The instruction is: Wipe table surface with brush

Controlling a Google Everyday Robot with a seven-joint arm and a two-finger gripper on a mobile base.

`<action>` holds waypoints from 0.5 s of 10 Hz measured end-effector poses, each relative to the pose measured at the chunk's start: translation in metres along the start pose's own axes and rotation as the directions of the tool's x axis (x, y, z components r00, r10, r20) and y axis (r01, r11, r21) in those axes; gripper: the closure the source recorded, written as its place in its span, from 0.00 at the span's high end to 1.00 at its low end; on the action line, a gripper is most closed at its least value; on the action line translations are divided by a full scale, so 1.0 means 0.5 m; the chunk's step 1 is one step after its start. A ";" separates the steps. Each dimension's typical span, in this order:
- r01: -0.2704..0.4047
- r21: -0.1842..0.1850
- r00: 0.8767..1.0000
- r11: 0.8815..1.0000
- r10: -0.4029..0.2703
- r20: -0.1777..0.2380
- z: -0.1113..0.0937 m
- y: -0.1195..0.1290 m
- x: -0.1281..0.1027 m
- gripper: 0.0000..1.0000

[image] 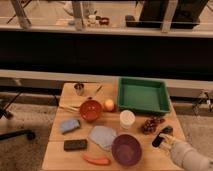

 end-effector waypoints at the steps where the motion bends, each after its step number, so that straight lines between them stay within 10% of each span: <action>1: 0.000 -0.001 1.000 1.000 0.000 0.001 0.001 0.000 -0.002 0.00; 5: -0.005 -0.018 1.000 1.000 0.004 -0.008 0.024 0.006 -0.010 0.00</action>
